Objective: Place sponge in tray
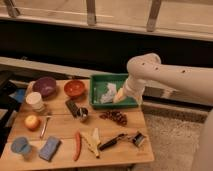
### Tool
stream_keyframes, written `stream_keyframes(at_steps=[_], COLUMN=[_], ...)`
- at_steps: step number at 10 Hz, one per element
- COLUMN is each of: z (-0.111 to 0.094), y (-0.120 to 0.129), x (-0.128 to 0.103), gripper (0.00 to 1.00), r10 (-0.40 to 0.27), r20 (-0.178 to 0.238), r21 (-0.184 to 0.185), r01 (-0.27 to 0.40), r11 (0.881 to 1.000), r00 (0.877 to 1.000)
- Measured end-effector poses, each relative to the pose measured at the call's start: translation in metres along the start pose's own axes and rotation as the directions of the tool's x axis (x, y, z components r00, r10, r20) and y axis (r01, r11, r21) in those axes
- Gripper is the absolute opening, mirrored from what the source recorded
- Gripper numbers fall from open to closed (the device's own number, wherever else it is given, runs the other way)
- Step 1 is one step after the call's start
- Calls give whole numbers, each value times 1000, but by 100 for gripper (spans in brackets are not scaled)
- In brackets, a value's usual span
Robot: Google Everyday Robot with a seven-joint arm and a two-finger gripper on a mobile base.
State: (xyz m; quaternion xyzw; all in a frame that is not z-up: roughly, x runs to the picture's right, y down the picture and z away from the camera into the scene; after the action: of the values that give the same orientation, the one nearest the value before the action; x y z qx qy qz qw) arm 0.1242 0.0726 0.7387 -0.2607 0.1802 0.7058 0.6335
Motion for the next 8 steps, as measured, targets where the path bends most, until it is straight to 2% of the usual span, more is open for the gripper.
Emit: stream_keyframes(at_steps=[2, 5, 6, 7, 8], z=[11, 22, 26, 27, 27], y=[21, 81, 119, 144, 152], x=[10, 15, 15, 17, 18], gripper=[79, 79, 79, 79, 79], r10=[-39, -101, -149, -183, -195], r20=[-4, 3, 8, 11, 11], r21=[-16, -60, -86, -108, -116], r01=[39, 101, 149, 183, 195], r11=[999, 993, 985, 977, 974], r00=[999, 995, 989, 983, 981])
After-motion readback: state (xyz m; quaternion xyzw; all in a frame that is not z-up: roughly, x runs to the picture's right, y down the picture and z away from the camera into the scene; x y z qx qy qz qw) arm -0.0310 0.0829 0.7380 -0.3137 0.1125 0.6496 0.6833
